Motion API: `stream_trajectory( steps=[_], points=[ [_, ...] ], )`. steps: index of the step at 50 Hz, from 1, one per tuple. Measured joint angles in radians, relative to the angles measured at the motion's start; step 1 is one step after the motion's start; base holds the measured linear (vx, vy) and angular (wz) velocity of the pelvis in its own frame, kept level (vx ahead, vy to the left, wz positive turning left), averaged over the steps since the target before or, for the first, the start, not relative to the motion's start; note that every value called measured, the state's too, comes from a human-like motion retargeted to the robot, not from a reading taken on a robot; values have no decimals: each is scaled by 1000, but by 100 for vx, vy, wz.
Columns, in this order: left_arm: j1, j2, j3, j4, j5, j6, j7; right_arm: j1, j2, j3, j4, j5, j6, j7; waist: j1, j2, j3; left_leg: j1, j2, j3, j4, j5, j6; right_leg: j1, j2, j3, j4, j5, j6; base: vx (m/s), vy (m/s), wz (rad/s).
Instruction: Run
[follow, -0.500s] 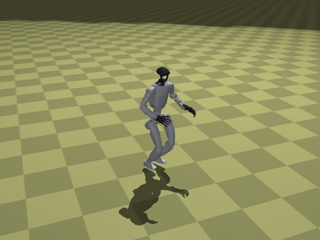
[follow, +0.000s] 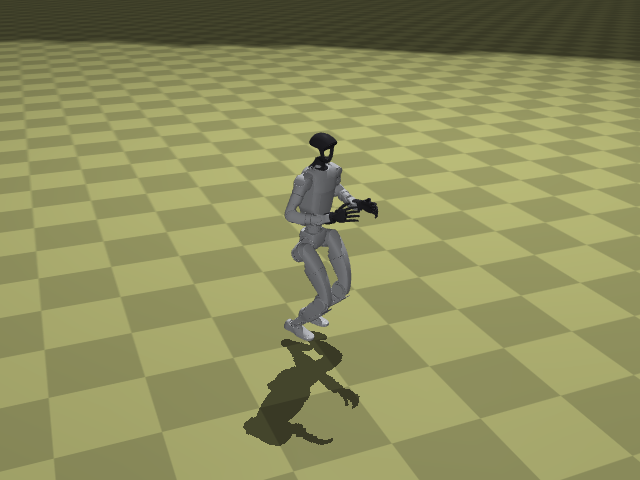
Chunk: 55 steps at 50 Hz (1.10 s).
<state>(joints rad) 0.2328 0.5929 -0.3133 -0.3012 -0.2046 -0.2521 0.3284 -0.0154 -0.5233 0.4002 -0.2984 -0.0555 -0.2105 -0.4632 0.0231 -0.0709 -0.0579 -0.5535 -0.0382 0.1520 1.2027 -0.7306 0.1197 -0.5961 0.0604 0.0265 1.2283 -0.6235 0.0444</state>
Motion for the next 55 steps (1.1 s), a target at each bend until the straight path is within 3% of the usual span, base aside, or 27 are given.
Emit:
stream_trajectory(
  steps=[2, 5, 7, 10, 15, 20, 22, 25, 27, 30, 33, 35, 39, 42, 45, 50, 52, 55],
  points=[
    [-36, 31, 6, 9, 14, 10, -1, -65, -14, 2, 20, -36, 17, -6, 8, -16, 32, -3, -16, 10, 23, -130, 53, -5, -14, 4, 44, -155, -32, -10, 1, 41],
    [-95, 36, 16, 45, 34, 20, -6, -144, -13, 20, 78, -53, 29, -12, -19, -74, 70, 1, -81, 36, -40, -142, 97, -19, -82, 19, 74, -222, -28, -8, 1, 60],
    [-95, 24, 23, 62, 38, 18, -5, -148, -4, 43, 103, -31, 28, -5, -7, -64, 72, 41, -66, 37, -69, -132, 73, 16, -71, 11, 29, -173, -25, 4, 0, -16],
    [-96, -7, 18, 79, 60, 13, 2, -138, 1, 71, 128, 1, 20, 22, 14, -22, 58, 95, -18, 31, -157, -28, 2, 56, -34, -16, -71, -18, 1, 4, 0, -19],
    [-122, -36, -23, 105, 84, 18, 18, -147, -18, 112, 154, -1, -1, 57, 6, -7, 30, 93, -29, 9, -200, 49, -33, 38, -35, -33, -84, 50, 16, -2, -1, 17],
    [-185, -25, -61, 113, 130, 32, 29, -184, -32, 131, 176, -52, 9, 35, -18, -29, 51, 72, -57, 12, -116, -132, 33, 14, -60, -30, -11, -191, -36, -7, -3, 28],
    [-223, -18, -70, 134, 151, 36, 28, -198, -26, 132, 201, -63, 17, 17, -36, -54, 71, 76, -77, 29, -129, -138, 47, 8, -87, -24, 9, -216, -39, -4, -4, 41],
    [-221, -16, -78, 143, 149, 35, 19, -166, -17, 139, 212, -55, 23, 9, -32, -34, 70, 114, -49, 25, -177, -76, 12, 43, -62, -38, -54, -136, -39, 2, -1, -8],
    [-204, -19, -87, 141, 143, 32, 10, -138, -15, 148, 216, -40, 24, 15, -30, -13, 54, 124, -20, 16, -215, 36, -45, 53, -28, -37, -111, -16, -9, 0, 0, 0],
    [-184, -15, -112, 141, 141, 21, -2, -105, -19, 162, 216, -15, 14, 35, -35, -3, 24, 97, -18, -11, -244, 137, -91, 35, -7, -32, -153, 67, 16, 0, 0, 0],
    [-174, -1, -139, 138, 129, 24, -9, -97, -30, 170, 197, -11, 5, 30, -30, -1, 17, 63, -16, -27, -181, 128, -75, 14, 10, -17, -129, 82, 13, -4, -2, 6],
    [-165, 15, -158, 139, 115, 30, -20, -98, -43, 173, 186, -10, 2, 20, -25, 0, 20, 48, -6, -33, -114, 87, -52, 4, 28, -1, -99, 58, 0, -6, -2, 6],
    [-165, 47, -175, 137, 120, 45, -31, -139, -66, 164, 179, -65, 11, -10, -19, -1, 47, 17, 20, -14, 47, -117, 26, -25, 50, 13, 19, -162, -58, -7, -1, 11],
    [-205, 54, -166, 148, 139, 58, -46, -192, -68, 157, 197, -112, 26, -25, -40, -25, 72, -7, -1, 14, 53, -142, 65, -51, 21, 22, 59, -226, -62, -5, 0, 43],
    [-208, 46, -155, 145, 131, 52, -59, -178, -51, 166, 196, -102, 37, -7, -21, -2, 67, 41, 30, 31, 8, -93, 27, 5, 41, 20, -25, -144, -48, 8, 2, -12],
    [-192, 24, -165, 126, 149, 37, -72, -132, -49, 194, 174, -93, 45, 60, -15, 20, 7, 44, 20, 21, -156, 165, -85, 14, 18, -7, -155, 144, 31, 1, 0, -1],
    [-198, 23, -180, 118, 156, 37, -69, -128, -63, 200, 165, -101, 37, 71, -17, 23, -7, 35, 4, 12, -165, 194, -90, -5, 6, -13, -137, 177, 42, -3, 2, 24],
    [-206, 35, -197, 104, 160, 41, -65, -131, -79, 193, 137, -111, 28, 60, -22, 25, -13, 28, -4, 13, -127, 153, -63, -29, -6, -14, -83, 152, 28, -6, 2, 20]
  ],
)
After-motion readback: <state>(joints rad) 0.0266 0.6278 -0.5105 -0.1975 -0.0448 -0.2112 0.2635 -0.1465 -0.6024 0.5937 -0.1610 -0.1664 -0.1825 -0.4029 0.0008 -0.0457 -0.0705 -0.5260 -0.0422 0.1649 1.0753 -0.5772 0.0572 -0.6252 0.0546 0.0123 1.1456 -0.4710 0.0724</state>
